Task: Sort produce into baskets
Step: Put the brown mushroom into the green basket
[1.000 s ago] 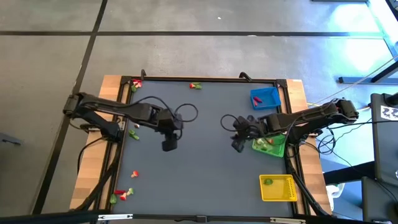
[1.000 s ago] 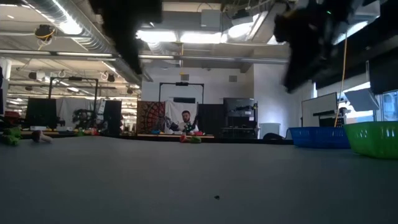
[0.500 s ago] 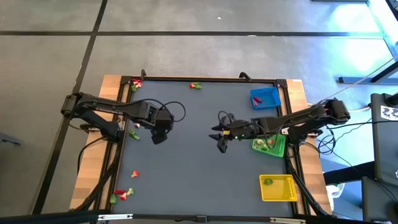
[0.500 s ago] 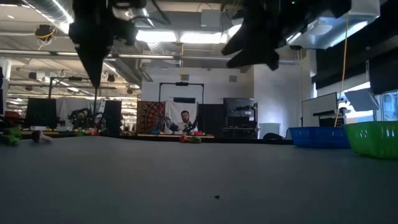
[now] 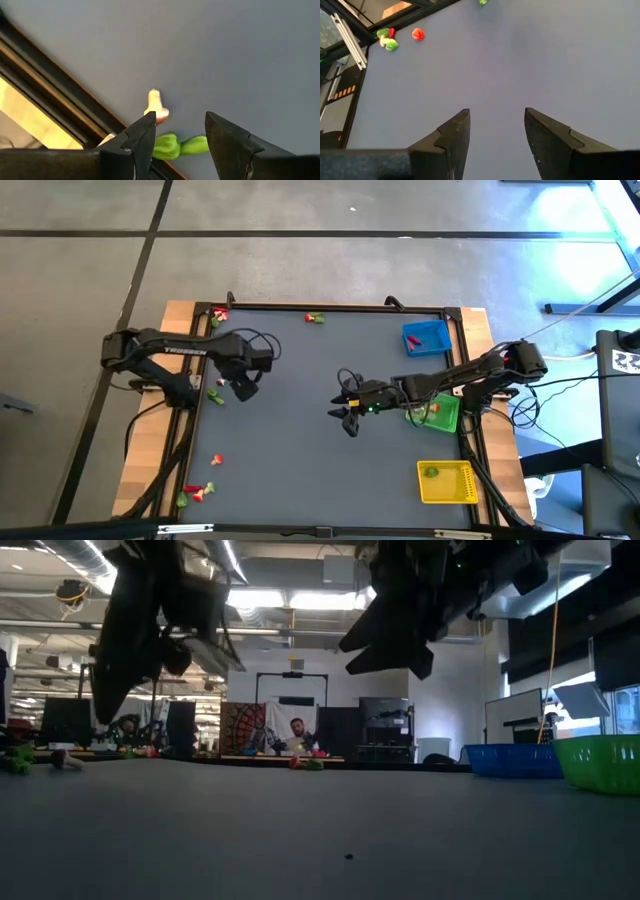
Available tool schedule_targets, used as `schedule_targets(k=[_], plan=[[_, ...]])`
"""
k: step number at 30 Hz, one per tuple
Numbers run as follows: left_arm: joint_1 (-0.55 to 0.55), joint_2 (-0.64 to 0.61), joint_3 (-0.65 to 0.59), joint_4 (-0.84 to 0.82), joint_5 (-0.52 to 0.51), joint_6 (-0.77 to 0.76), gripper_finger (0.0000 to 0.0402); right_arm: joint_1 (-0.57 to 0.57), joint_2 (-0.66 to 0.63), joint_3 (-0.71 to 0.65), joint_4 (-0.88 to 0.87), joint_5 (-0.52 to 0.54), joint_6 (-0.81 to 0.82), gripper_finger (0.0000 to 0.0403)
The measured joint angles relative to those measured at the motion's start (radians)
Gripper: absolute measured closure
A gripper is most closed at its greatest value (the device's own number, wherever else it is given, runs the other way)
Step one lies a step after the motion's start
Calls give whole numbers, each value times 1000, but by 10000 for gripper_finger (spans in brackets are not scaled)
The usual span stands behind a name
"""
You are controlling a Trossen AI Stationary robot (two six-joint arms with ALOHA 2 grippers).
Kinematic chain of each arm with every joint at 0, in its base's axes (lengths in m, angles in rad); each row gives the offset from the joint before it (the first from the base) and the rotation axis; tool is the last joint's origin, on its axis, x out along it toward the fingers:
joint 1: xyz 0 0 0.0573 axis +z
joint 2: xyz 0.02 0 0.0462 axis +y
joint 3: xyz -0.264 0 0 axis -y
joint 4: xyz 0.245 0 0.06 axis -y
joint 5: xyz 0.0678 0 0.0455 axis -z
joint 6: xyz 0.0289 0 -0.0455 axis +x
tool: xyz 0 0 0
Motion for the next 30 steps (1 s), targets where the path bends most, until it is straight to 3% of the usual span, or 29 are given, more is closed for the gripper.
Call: schedule_targets(k=[11,30], plan=[[131,4,-115,36,30,10,235,0,0,0,-4,0,0,217],[144,4,-253,164,62,27,235,0,0,0,-8,1,-3,217]])
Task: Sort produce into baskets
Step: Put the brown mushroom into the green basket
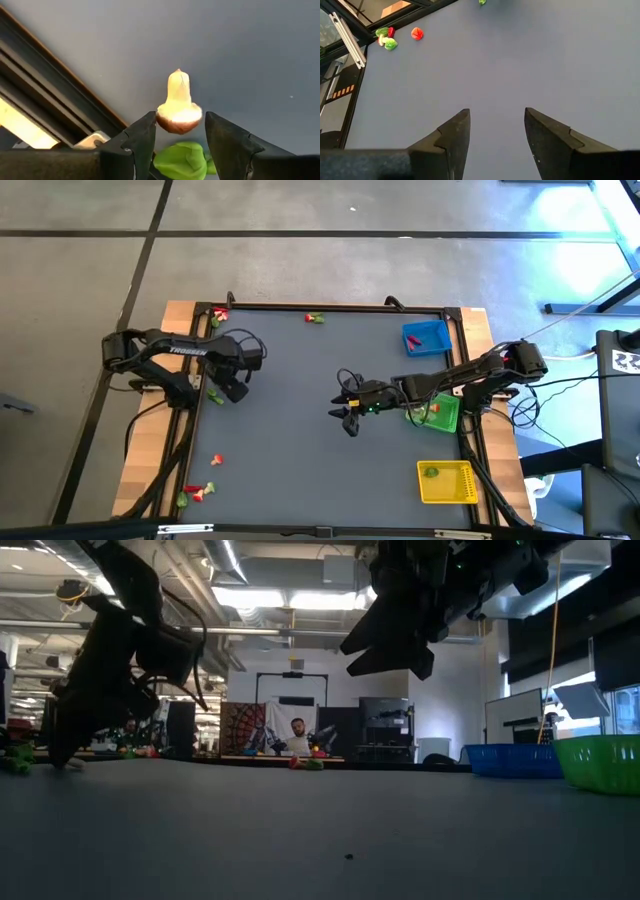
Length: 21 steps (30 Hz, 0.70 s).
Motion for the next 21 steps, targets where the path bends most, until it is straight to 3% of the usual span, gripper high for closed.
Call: schedule_targets(k=[5,15,21], plan=[[0,0,-5,-1,20,11,244,0,0,0,0,0,0,217],[0,0,-5,68,20,60,341,-1,0,0,0,1,0,217],[0,0,-5,100,20,97,378,-1,0,0,0,2,0,217]])
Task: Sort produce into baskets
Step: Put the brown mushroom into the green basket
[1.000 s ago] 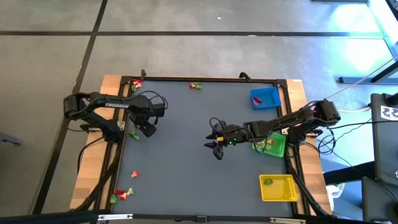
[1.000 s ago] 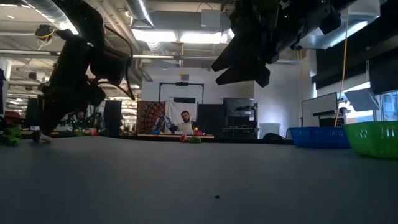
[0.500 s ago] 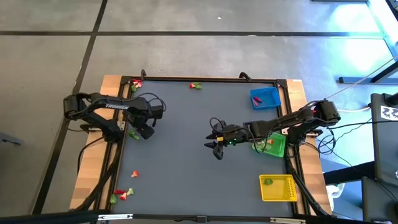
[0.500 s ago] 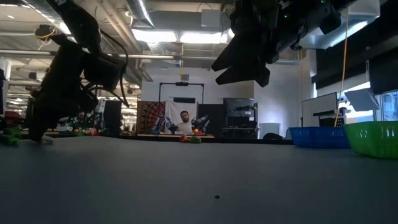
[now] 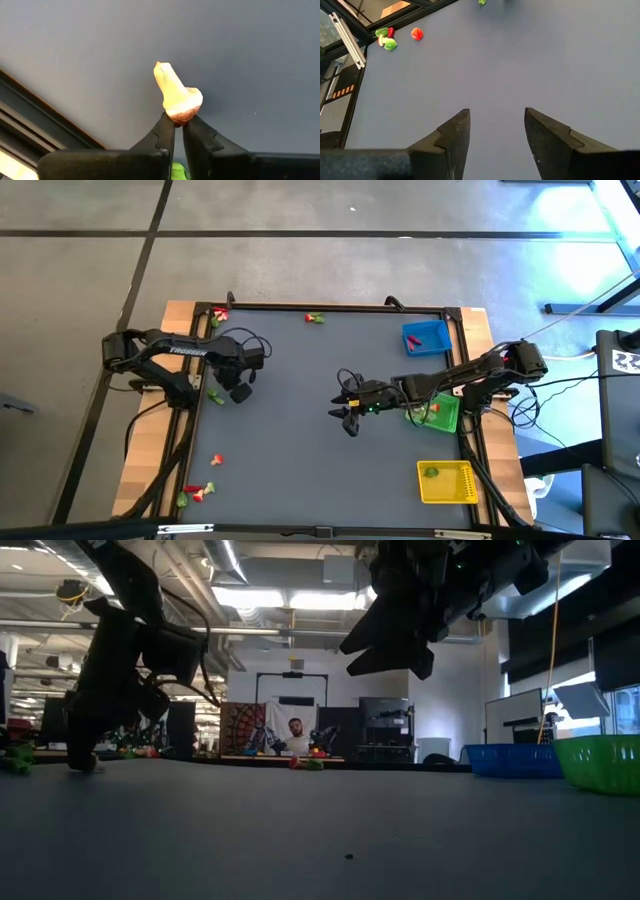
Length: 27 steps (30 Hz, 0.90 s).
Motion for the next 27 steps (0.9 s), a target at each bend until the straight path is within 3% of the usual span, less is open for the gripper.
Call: schedule_targets(k=[11,27], plan=[[-51,0,55,-12,0,1,397,0,0,1,0,0,0,217],[-248,-3,363,64,0,161,397,0,0,1,0,0,0,217]])
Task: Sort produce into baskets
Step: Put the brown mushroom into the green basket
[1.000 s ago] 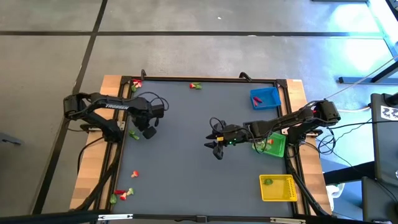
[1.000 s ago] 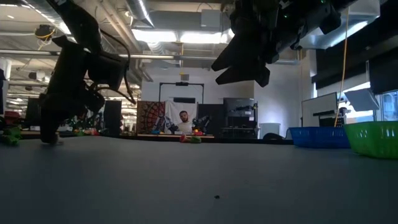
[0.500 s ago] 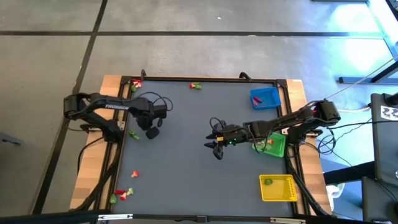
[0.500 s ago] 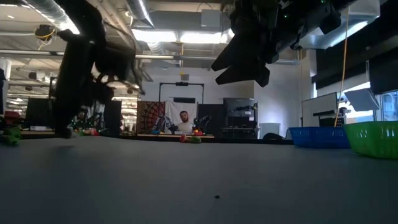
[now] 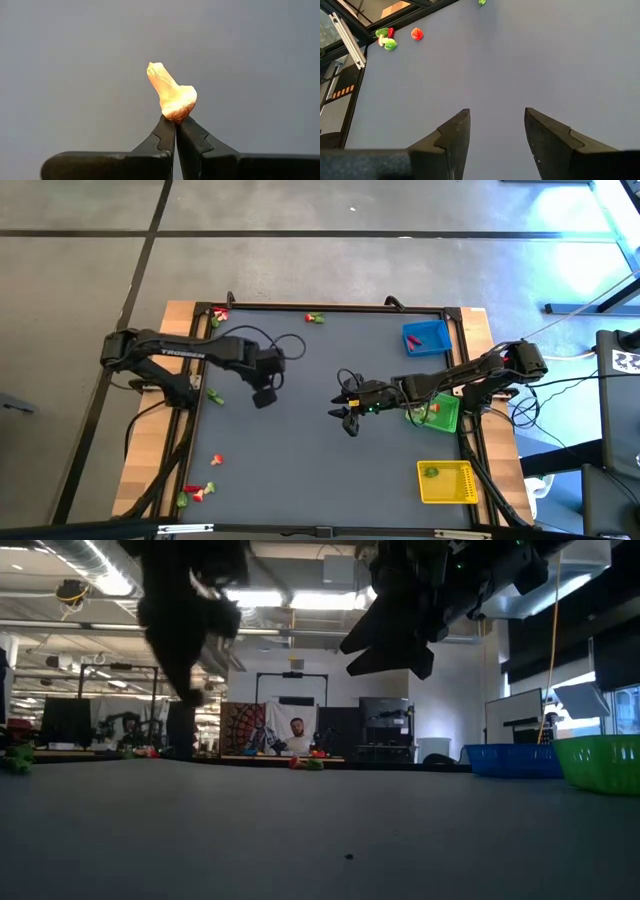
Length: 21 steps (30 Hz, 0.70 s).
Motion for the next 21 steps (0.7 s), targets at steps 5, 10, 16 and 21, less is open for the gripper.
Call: schedule_targets(k=[5,10,16,21], plan=[[-73,0,35,118,0,56,397,0,0,0,4,0,0,217],[-134,0,36,266,0,106,397,0,0,0,29,0,0,217],[-191,0,36,433,0,187,396,0,0,0,128,0,-43,217],[-226,0,36,551,0,258,396,0,0,0,232,0,-83,217]])
